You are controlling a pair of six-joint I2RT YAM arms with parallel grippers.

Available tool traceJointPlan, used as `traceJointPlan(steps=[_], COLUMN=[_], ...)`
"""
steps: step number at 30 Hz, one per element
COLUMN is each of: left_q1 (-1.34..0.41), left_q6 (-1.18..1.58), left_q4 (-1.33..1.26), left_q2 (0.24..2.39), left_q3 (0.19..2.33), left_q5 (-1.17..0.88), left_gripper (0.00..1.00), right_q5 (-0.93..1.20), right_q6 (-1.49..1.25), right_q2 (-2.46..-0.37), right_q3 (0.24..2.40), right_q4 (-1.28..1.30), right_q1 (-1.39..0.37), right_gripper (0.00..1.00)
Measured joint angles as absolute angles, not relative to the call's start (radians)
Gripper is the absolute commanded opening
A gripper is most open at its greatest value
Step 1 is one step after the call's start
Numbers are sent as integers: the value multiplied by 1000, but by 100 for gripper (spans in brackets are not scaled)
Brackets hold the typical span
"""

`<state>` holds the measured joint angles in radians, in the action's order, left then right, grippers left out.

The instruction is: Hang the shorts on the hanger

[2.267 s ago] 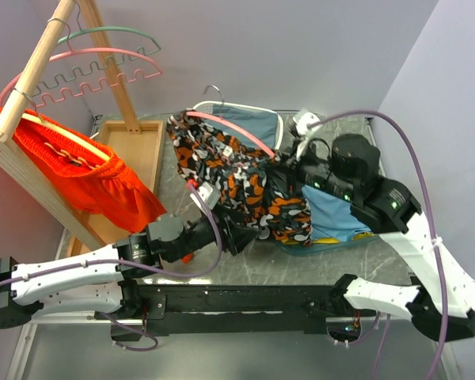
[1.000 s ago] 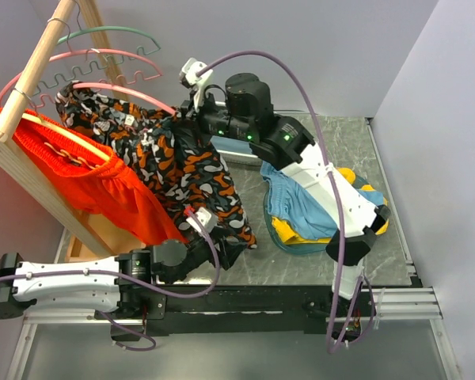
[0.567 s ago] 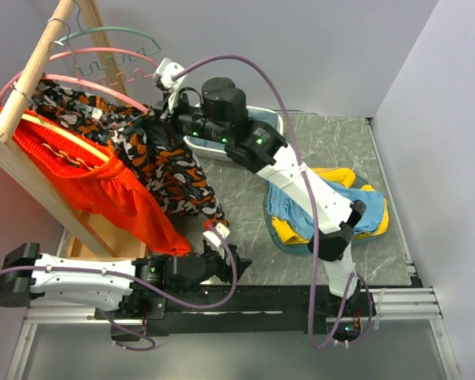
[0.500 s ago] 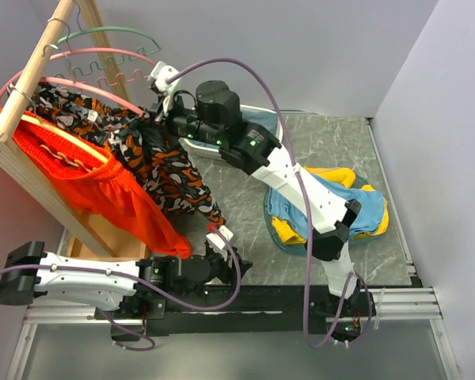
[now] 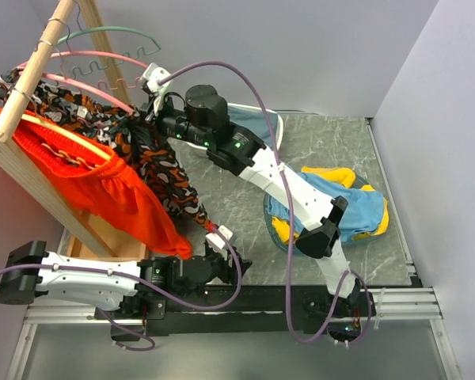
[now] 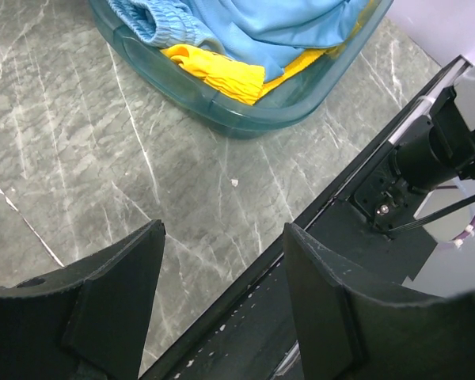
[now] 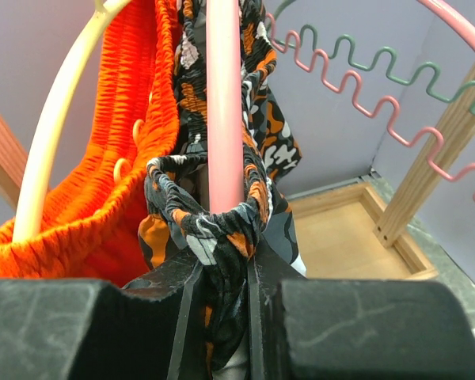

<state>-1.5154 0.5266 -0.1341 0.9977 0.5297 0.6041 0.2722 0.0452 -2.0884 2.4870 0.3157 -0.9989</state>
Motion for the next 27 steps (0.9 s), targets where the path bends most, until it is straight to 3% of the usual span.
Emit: traceJointPlan(steps=[27], left_q1=[-1515], left_q6=[592], left_q4=[-154], left_q2=[997], left_q3=[497], left_q5=[661], left_gripper=[69], right_q5=[247], right_q6=[15], right_q2=[-2185], right_q3=[2515], right_q4=[216], right_q1=[-1026], right_gripper=[0])
